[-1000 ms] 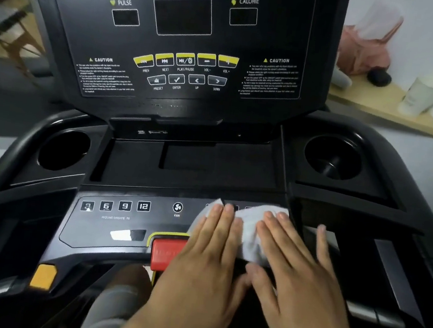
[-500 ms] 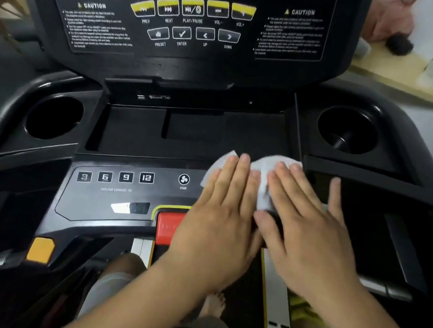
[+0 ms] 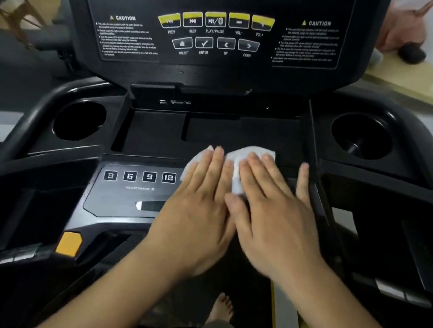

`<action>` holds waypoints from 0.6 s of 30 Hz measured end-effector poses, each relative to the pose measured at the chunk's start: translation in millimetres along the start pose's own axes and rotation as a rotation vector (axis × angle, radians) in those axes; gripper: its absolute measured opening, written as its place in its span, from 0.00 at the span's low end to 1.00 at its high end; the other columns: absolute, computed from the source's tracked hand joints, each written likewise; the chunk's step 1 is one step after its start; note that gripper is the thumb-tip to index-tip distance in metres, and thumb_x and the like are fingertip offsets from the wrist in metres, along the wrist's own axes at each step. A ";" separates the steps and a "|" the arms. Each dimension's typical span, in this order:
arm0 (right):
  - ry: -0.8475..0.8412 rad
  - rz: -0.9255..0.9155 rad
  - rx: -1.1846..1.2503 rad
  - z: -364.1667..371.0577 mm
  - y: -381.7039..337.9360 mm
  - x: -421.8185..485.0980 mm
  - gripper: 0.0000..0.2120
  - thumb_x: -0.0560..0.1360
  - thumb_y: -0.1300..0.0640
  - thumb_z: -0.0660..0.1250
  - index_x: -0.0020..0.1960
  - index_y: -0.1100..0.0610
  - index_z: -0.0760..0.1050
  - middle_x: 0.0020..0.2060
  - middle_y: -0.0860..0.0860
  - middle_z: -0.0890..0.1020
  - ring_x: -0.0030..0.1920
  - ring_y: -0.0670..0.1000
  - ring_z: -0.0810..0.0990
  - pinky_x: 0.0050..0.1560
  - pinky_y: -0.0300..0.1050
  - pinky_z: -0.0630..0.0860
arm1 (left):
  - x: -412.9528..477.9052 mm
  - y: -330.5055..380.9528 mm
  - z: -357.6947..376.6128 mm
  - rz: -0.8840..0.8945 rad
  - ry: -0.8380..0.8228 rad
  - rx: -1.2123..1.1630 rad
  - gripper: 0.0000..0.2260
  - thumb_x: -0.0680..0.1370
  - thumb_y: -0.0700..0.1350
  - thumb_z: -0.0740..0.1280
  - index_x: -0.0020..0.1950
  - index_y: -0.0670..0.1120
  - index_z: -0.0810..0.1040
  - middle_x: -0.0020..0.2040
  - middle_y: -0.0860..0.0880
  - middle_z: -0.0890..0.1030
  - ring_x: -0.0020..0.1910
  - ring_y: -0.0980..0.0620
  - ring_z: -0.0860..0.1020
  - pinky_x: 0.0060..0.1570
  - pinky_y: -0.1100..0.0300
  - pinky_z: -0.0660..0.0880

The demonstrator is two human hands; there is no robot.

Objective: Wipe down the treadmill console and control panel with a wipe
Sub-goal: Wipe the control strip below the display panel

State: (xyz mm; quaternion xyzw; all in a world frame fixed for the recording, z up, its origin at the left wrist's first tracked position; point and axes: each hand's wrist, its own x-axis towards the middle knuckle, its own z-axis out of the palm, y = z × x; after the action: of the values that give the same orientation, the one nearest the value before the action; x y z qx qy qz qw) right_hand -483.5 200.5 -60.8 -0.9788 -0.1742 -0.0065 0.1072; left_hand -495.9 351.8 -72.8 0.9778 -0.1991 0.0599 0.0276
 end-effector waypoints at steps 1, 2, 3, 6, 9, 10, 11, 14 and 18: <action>0.005 -0.024 0.005 3.6 -5.3 -11.2 0.33 0.81 0.38 0.38 0.76 0.55 0.60 0.76 0.51 0.62 0.77 0.49 0.54 0.74 0.67 0.47 | -14.6 0.8 0.2 0.016 -0.015 -0.006 0.29 0.83 0.53 0.44 0.77 0.34 0.51 0.78 0.34 0.52 0.78 0.38 0.46 0.75 0.43 0.54; 0.009 -0.054 0.017 6.2 -9.9 -23.4 0.32 0.81 0.37 0.40 0.76 0.55 0.61 0.75 0.50 0.62 0.77 0.49 0.55 0.73 0.67 0.48 | -29.9 1.4 -1.3 0.024 -0.030 -0.019 0.29 0.83 0.54 0.45 0.78 0.35 0.51 0.78 0.36 0.51 0.79 0.40 0.45 0.76 0.45 0.54; 0.011 -0.080 0.026 8.6 -12.7 -32.1 0.32 0.81 0.37 0.41 0.75 0.55 0.62 0.75 0.50 0.63 0.76 0.50 0.56 0.73 0.67 0.49 | -41.3 -0.2 -2.9 0.022 -0.032 -0.030 0.29 0.83 0.55 0.46 0.78 0.36 0.51 0.79 0.37 0.51 0.79 0.42 0.45 0.75 0.47 0.54; 0.005 -0.088 0.031 8.8 -16.6 -19.0 0.33 0.81 0.37 0.40 0.74 0.55 0.64 0.74 0.50 0.64 0.76 0.49 0.58 0.72 0.68 0.48 | -37.0 -17.9 -3.1 -0.024 -0.011 -0.039 0.30 0.83 0.56 0.43 0.77 0.36 0.54 0.78 0.36 0.53 0.79 0.42 0.48 0.75 0.45 0.57; -0.003 -0.049 0.026 5.1 -27.7 17.5 0.34 0.80 0.37 0.38 0.75 0.55 0.62 0.75 0.51 0.63 0.77 0.48 0.55 0.73 0.68 0.45 | -8.5 -39.2 -6.0 -0.110 -0.012 -0.059 0.32 0.82 0.55 0.37 0.76 0.33 0.54 0.77 0.32 0.54 0.77 0.36 0.50 0.73 0.40 0.58; -0.012 -0.042 0.023 6.1 -32.7 22.2 0.33 0.80 0.37 0.38 0.76 0.55 0.61 0.75 0.51 0.62 0.77 0.49 0.54 0.73 0.68 0.45 | -7.7 -42.9 -5.1 -0.112 -0.019 -0.053 0.32 0.82 0.55 0.36 0.77 0.33 0.54 0.77 0.32 0.53 0.78 0.36 0.50 0.74 0.40 0.57; -0.010 -0.046 0.020 8.4 -37.4 20.2 0.33 0.80 0.37 0.39 0.76 0.55 0.60 0.76 0.51 0.62 0.77 0.49 0.54 0.73 0.68 0.45 | -13.3 -44.7 -4.1 -0.093 -0.022 -0.052 0.31 0.83 0.55 0.37 0.77 0.33 0.53 0.77 0.33 0.52 0.78 0.37 0.49 0.74 0.40 0.57; 0.007 -0.084 0.032 16.3 -51.0 -6.4 0.32 0.81 0.37 0.42 0.76 0.55 0.61 0.75 0.51 0.62 0.77 0.50 0.55 0.72 0.68 0.48 | -50.8 -49.1 -2.0 -0.057 0.014 -0.085 0.29 0.83 0.54 0.45 0.77 0.35 0.54 0.78 0.36 0.52 0.79 0.41 0.48 0.74 0.44 0.56; -0.016 -0.097 0.017 20.0 -68.6 -4.2 0.32 0.81 0.37 0.42 0.75 0.56 0.63 0.75 0.52 0.63 0.77 0.50 0.55 0.72 0.69 0.49 | -59.1 -77.4 -2.5 -0.108 0.029 -0.102 0.30 0.83 0.58 0.44 0.78 0.39 0.53 0.79 0.38 0.51 0.79 0.45 0.46 0.75 0.48 0.53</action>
State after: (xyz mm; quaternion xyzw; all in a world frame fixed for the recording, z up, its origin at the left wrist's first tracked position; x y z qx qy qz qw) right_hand -511.4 266.2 -66.3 -0.9683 -0.2222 -0.0021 0.1137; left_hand -519.8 446.0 -80.3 0.9835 -0.1482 0.0621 0.0834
